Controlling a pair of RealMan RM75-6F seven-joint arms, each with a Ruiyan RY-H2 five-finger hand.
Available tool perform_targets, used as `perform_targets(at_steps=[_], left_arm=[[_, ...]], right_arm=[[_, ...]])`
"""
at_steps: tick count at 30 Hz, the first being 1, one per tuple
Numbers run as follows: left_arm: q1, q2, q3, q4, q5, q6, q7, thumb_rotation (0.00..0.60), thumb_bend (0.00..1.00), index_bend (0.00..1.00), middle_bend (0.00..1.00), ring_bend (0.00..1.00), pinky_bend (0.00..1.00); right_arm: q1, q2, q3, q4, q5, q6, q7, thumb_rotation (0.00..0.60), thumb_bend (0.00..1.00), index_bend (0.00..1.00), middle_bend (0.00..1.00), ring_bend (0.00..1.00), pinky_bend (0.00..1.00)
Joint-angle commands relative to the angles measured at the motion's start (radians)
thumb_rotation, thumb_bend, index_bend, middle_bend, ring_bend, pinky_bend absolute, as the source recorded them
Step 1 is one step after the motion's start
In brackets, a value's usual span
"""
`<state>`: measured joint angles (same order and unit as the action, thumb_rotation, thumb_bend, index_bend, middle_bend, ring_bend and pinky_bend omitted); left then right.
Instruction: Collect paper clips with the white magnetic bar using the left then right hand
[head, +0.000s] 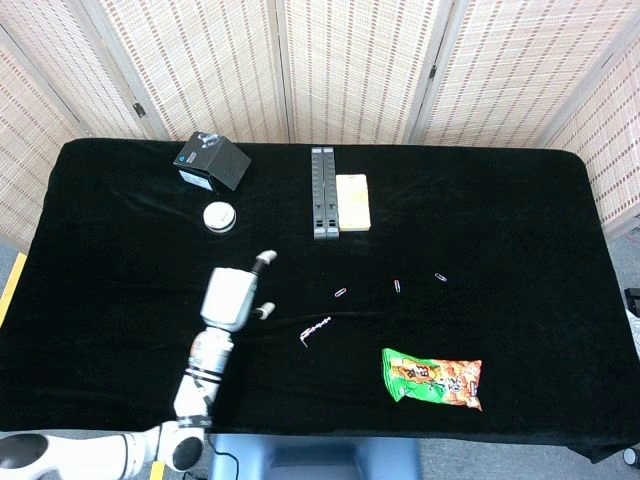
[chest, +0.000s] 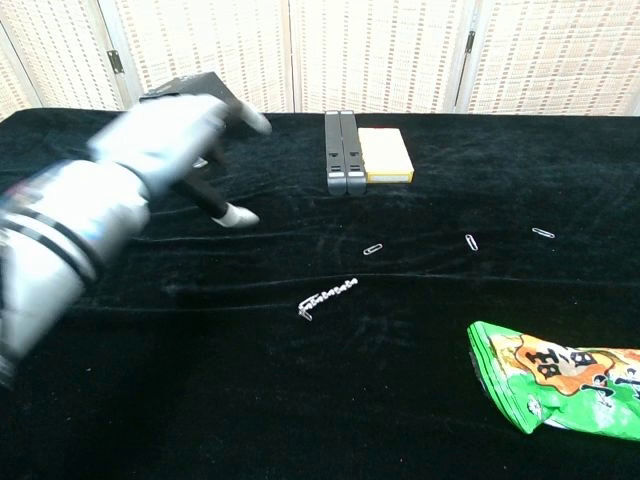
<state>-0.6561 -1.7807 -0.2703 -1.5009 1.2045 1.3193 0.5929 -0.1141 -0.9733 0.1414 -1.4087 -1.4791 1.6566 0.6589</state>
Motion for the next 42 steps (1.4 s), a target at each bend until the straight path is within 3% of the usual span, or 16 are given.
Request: perform_targets(at_steps=[1,3,5,8,10,14,17,22,25,28,38,42], left_arm=[[0.087,0.161,0.009,-0.081,-0.015,-0.010,-0.128,0.600,0.17,0.21,0.66,0.64,0.77],[0.119,0.238,0.020,-0.105,-0.039,-0.033,-0.173,0.600,0.17,0.14,0.42,0.39,0.48],[0.142,0.302,0.028,-0.119,-0.061,-0.050,-0.188,0.600,0.17,0.09,0.27,0.24,0.32],[0.178,0.402,0.046,-0.140,-0.076,-0.062,-0.205,0.600,0.16,0.05,0.13,0.10,0.19],[0.201,0.446,0.063,-0.154,-0.069,-0.054,-0.214,0.600,0.16,0.05,0.10,0.08,0.14],[0.264,0.526,0.121,-0.219,-0.030,-0.018,-0.230,0.600,0.16,0.05,0.08,0.04,0.10],[0.320,0.554,0.156,-0.238,0.001,0.045,-0.243,0.600,0.16,0.05,0.08,0.04,0.08],[0.359,0.561,0.157,-0.208,-0.001,0.090,-0.283,0.600,0.17,0.05,0.08,0.04,0.08],[0.394,0.572,0.139,-0.165,-0.027,0.115,-0.362,0.600,0.17,0.04,0.08,0.04,0.08],[0.410,0.579,0.140,-0.137,-0.014,0.114,-0.415,0.600,0.17,0.03,0.08,0.04,0.08],[0.464,0.597,0.112,-0.103,-0.078,0.118,-0.496,0.600,0.25,0.03,0.08,0.03,0.08],[0.486,0.608,0.098,-0.089,-0.106,0.113,-0.541,0.600,0.25,0.03,0.08,0.03,0.08]], right_arm=[[0.019,-0.002,-0.011,-0.023,-0.019,-0.022,-0.049,0.600,0.26,0.00,0.00,0.00,0.00],[0.033,-0.005,-0.017,-0.040,-0.029,-0.039,-0.087,0.600,0.26,0.00,0.00,0.00,0.00],[0.045,-0.009,-0.022,-0.056,-0.038,-0.053,-0.121,0.600,0.26,0.00,0.00,0.00,0.00],[0.069,-0.020,-0.028,-0.084,-0.046,-0.085,-0.189,0.600,0.26,0.00,0.00,0.00,0.00],[0.086,-0.026,-0.033,-0.096,-0.053,-0.107,-0.226,0.600,0.26,0.00,0.00,0.00,0.00],[0.140,-0.052,-0.044,-0.112,-0.084,-0.173,-0.293,0.600,0.26,0.01,0.00,0.00,0.00],[0.225,-0.053,-0.059,-0.131,-0.145,-0.277,-0.341,0.600,0.26,0.10,0.00,0.00,0.00],[0.325,-0.040,-0.059,-0.156,-0.203,-0.384,-0.378,0.600,0.26,0.26,0.00,0.00,0.00],[0.465,-0.068,-0.033,-0.174,-0.291,-0.487,-0.443,0.600,0.26,0.39,0.00,0.00,0.00],[0.561,-0.112,-0.016,-0.170,-0.309,-0.573,-0.475,0.600,0.26,0.48,0.00,0.00,0.00],[0.783,-0.282,-0.036,-0.089,-0.337,-0.779,-0.520,0.600,0.26,0.50,0.00,0.04,0.00],[0.832,-0.339,-0.042,-0.043,-0.338,-0.809,-0.560,0.600,0.26,0.50,0.00,0.05,0.00]])
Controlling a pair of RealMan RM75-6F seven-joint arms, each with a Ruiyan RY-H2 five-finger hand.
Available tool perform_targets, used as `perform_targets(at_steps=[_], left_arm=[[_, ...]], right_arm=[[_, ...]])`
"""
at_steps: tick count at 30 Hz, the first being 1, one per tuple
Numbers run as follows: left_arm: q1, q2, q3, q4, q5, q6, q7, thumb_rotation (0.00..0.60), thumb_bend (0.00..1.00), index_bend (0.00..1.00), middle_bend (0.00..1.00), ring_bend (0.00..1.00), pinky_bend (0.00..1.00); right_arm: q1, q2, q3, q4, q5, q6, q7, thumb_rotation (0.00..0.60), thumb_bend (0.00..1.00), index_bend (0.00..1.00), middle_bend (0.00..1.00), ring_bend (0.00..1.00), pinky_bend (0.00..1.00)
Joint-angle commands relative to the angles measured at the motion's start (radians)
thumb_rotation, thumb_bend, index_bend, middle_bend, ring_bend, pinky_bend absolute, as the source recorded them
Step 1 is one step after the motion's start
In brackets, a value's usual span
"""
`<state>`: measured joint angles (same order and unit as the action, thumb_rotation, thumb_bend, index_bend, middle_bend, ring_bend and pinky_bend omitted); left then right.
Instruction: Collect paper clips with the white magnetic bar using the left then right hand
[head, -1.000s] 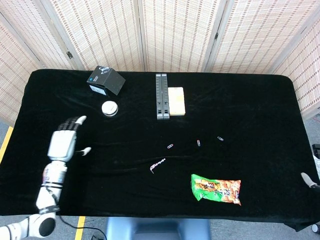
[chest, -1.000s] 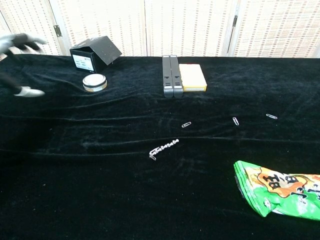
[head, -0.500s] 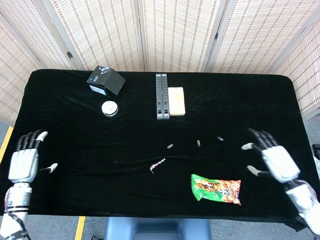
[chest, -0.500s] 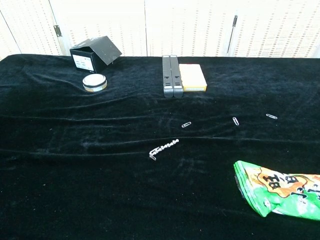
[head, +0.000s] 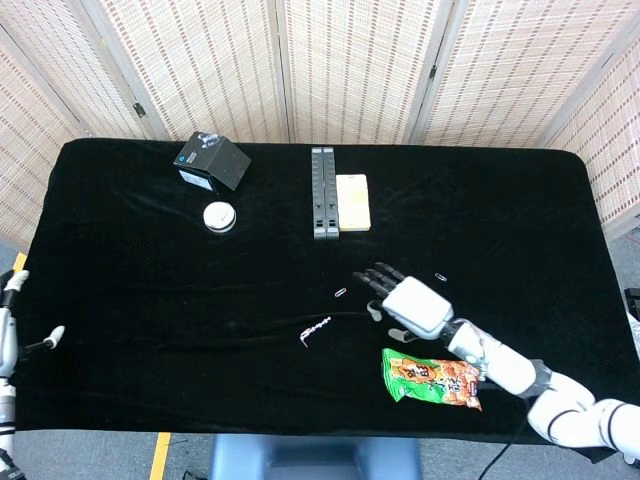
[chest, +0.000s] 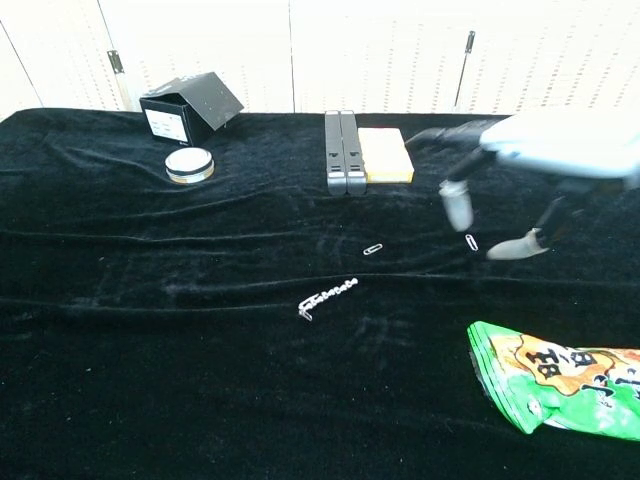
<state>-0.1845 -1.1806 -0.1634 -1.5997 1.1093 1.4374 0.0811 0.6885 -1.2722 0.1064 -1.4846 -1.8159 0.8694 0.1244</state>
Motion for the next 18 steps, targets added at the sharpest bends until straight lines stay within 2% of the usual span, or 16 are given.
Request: perform_targets(at_steps=[1,9,14,18], left_arm=[[0.019,0.010,-0.010,0.014,-0.010,-0.007,-0.043,0.600,0.25,0.03,0.08,0.03,0.08],[0.049,0.045,-0.020,0.046,-0.022,-0.049,-0.146,0.600,0.26,0.03,0.08,0.03,0.08],[0.063,0.063,-0.031,0.056,-0.025,-0.057,-0.186,0.600,0.33,0.03,0.08,0.03,0.08],[0.072,0.072,-0.039,0.067,-0.024,-0.066,-0.225,0.600,0.33,0.03,0.08,0.03,0.08]], right_arm=[[0.038,-0.054,-0.006,0.042,0.004,-0.024,-0.026,0.600,0.26,0.50,0.00,0.05,0.00],[0.125,-0.171,-0.021,0.143,0.045,-0.088,-0.016,0.600,0.26,0.51,0.00,0.05,0.00],[0.174,-0.236,-0.032,0.208,0.060,-0.115,-0.003,0.600,0.26,0.51,0.00,0.05,0.00],[0.209,-0.273,-0.040,0.247,0.065,-0.127,0.006,0.600,0.26,0.51,0.00,0.05,0.00]])
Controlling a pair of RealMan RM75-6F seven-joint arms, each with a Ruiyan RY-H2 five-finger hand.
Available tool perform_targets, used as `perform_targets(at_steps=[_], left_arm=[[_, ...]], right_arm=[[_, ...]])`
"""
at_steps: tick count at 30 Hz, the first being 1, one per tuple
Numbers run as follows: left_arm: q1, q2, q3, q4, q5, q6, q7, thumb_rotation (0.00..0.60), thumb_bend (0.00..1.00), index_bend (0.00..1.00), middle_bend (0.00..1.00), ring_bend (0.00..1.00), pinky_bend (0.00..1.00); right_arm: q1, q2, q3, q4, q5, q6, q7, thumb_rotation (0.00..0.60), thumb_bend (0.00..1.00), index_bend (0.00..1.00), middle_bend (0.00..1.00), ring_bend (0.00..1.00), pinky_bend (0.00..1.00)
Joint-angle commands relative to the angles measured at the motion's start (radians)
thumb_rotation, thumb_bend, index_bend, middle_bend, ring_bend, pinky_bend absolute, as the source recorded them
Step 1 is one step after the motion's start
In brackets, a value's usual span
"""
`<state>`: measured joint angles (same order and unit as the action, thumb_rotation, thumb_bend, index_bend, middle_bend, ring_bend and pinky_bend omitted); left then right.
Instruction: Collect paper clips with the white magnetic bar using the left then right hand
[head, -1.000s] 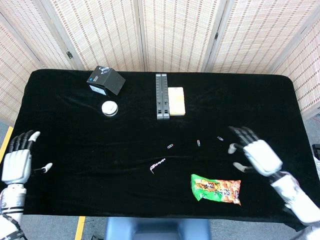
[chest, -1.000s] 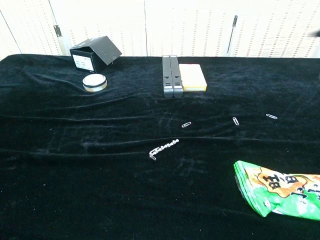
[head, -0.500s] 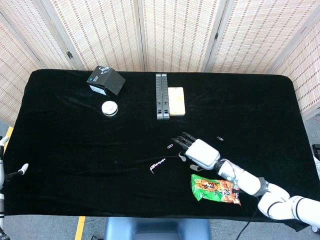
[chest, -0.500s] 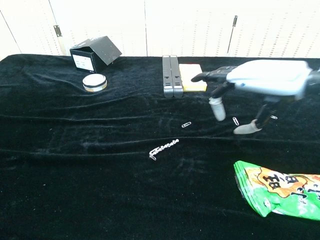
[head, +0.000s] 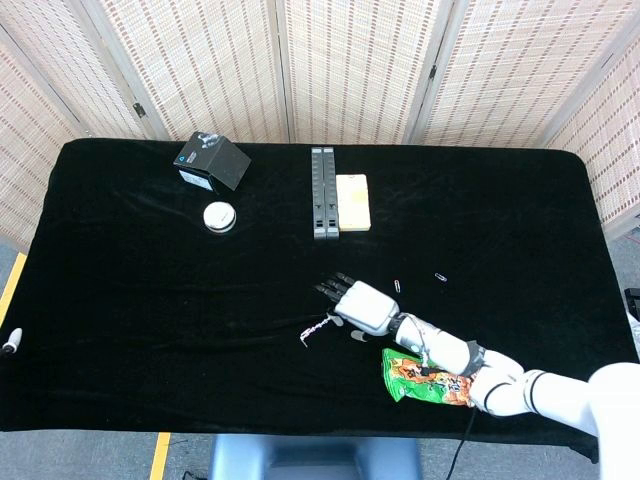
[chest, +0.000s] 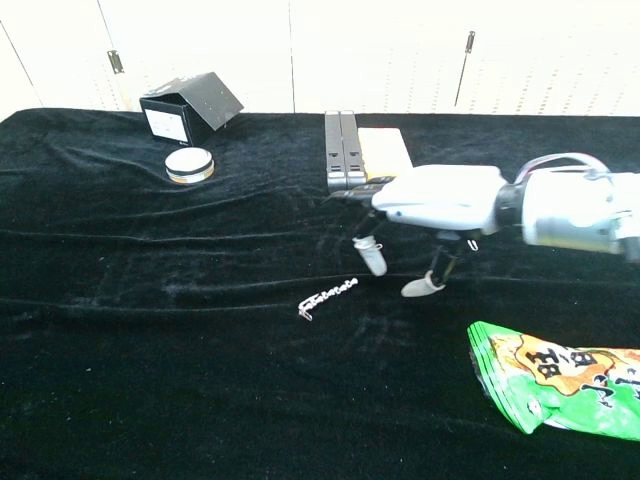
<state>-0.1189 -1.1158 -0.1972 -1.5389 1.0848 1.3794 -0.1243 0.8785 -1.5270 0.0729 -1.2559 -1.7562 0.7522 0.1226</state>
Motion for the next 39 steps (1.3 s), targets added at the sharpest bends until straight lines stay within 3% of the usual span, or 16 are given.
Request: perform_targets(at_steps=[1,24,30,39], left_arm=[[0.008,0.010,-0.006,0.008,0.002,-0.011,-0.028,0.600,0.33,0.03,0.08,0.03,0.08],[0.023,0.030,-0.025,0.024,0.014,-0.046,-0.094,0.600,0.33,0.01,0.10,0.03,0.08],[0.025,0.032,-0.028,0.024,0.015,-0.049,-0.098,0.600,0.33,0.01,0.10,0.03,0.08],[0.026,0.029,-0.028,0.024,0.020,-0.051,-0.092,0.600,0.33,0.02,0.11,0.03,0.08]], right_arm=[[0.027,-0.024,-0.008,0.027,0.007,-0.013,0.009,0.600,0.26,0.51,0.00,0.05,0.00],[0.140,-0.099,-0.055,0.128,0.047,-0.036,0.066,0.600,0.26,0.49,0.00,0.04,0.00],[0.151,-0.105,-0.066,0.133,0.052,-0.025,0.068,0.600,0.35,0.49,0.00,0.04,0.00],[0.158,-0.116,-0.082,0.149,0.064,-0.018,0.065,0.600,0.35,0.49,0.00,0.04,0.00]])
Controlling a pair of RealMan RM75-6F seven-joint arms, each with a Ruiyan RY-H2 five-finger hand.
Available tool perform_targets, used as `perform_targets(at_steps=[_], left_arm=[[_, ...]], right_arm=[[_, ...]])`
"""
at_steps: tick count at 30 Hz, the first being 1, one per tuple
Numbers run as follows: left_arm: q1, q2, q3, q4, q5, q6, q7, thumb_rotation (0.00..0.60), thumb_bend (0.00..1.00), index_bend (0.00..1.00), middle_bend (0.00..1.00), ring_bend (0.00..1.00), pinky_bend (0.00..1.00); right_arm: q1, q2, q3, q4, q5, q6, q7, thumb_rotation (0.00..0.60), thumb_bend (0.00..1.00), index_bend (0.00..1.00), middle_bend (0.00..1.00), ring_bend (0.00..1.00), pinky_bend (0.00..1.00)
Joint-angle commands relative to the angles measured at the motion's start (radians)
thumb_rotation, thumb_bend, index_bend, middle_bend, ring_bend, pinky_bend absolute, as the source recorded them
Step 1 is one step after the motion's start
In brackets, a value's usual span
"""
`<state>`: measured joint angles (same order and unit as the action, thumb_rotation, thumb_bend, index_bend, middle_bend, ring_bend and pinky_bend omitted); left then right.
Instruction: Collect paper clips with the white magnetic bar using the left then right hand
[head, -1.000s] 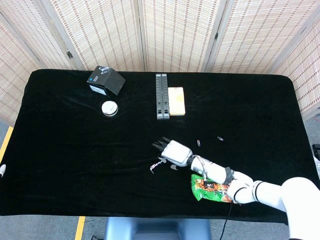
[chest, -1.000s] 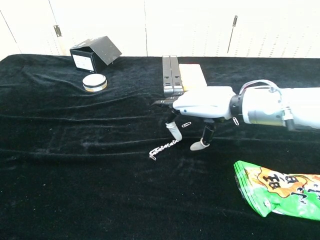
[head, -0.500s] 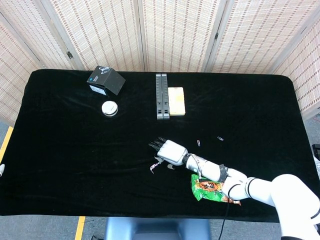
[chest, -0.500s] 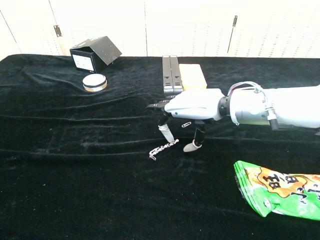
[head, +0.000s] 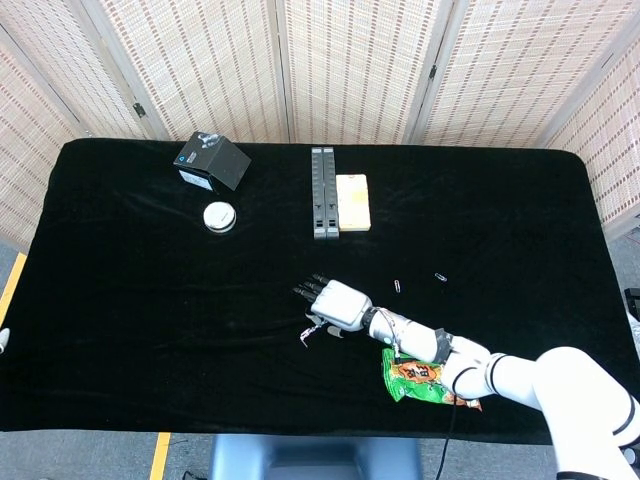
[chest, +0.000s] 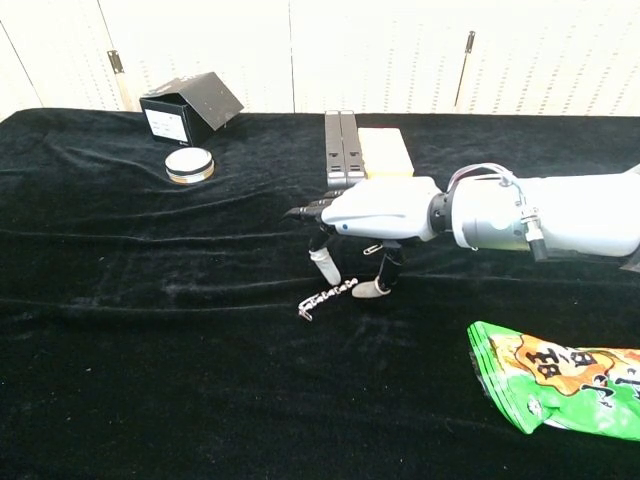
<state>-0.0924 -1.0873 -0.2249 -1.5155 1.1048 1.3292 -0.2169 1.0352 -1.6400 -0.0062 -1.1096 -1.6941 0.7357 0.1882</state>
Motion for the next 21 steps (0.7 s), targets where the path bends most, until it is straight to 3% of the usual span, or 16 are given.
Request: perform_targets(at_steps=[1,21], left_arm=[[0.000,0.000,-0.001,0.001,-0.001,-0.002,0.000,0.600,0.33,0.02,0.11,0.03,0.08],[0.002,0.007,-0.009,0.005,-0.006,-0.015,-0.012,0.600,0.33,0.02,0.12,0.04,0.08]], right_arm=[[0.002,-0.005,-0.004,0.005,0.003,-0.001,0.001,0.600,0.35,0.49,0.00,0.04,0.00],[0.030,-0.049,-0.027,0.068,0.021,-0.016,0.030,0.600,0.35,0.47,0.00,0.04,0.00]])
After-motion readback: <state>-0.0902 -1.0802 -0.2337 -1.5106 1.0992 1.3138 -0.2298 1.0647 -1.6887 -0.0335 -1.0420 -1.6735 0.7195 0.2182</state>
